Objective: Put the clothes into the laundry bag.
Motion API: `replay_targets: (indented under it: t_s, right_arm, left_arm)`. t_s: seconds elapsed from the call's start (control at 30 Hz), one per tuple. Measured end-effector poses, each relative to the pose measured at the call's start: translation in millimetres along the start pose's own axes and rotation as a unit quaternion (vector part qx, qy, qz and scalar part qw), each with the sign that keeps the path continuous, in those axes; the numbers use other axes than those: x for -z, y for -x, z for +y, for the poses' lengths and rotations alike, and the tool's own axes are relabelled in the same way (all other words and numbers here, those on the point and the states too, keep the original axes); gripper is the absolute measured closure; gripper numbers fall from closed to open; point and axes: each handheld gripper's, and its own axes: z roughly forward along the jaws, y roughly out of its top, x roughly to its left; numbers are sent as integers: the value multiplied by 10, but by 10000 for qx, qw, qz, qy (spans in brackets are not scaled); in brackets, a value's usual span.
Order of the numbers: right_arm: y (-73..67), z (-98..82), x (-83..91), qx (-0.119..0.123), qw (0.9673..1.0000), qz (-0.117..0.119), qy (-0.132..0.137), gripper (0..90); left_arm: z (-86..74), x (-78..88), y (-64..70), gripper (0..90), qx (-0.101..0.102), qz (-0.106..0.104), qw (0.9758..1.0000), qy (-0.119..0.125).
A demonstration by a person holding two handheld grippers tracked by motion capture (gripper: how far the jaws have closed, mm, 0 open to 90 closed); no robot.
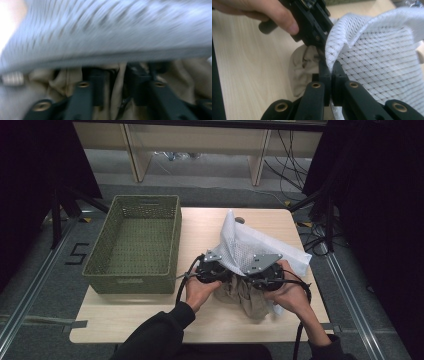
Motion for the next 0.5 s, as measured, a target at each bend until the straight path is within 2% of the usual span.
replay_targets:
  t_s: [0.07, 0.1, 0.17, 0.23, 0.27, 0.3, 0.37, 0.4, 0.47, 0.5]
  right_arm:
    - [-2, -34, -41, -40, 10000, 60, -57, 897]
    - [1, -39, -47, -64, 10000, 46, -59, 897]
    - [13, -40, -44, -53, 10000, 9, -42, 897]
    - [12, -31, -31, -90, 10000, 10, -30, 897]
    - [20, -30, -32, -46, 10000, -17, -14, 897]
    - [17, -30, -28, -110, 9999, -63, -34, 897]
    - [16, -28, -29, -127, 9999, -66, -28, 897]
    - [18, -23, -36, -67, 10000, -48, -13, 897]
    - [8, -12, -44, -35, 10000, -62, -26, 897]
    - [7, -7, -45, 23, 10000, -80, -38, 897]
  left_arm:
    - [-71, 54, -25, 522, 131, -36, 9999, -26]
    - [-99, 122, -33, 467, 179, -95, 9997, -115]
    - [-142, 257, -16, 367, 142, -154, 9995, -236]
    - [-191, 386, 52, 306, -18, -159, 9993, -331]
    - [-224, 452, 79, 280, -240, -147, 9986, -447]
    - [-271, 484, 129, 273, -340, -144, 9984, -426]
    - [-362, 482, 198, 236, -430, -150, 9974, -560]
    - [-400, 448, 218, 219, -475, -156, 9961, -723]
    - [-443, 338, 246, 202, -547, -124, 9946, -872]
    - [-457, 267, 263, 197, -479, -75, 9949, -882]
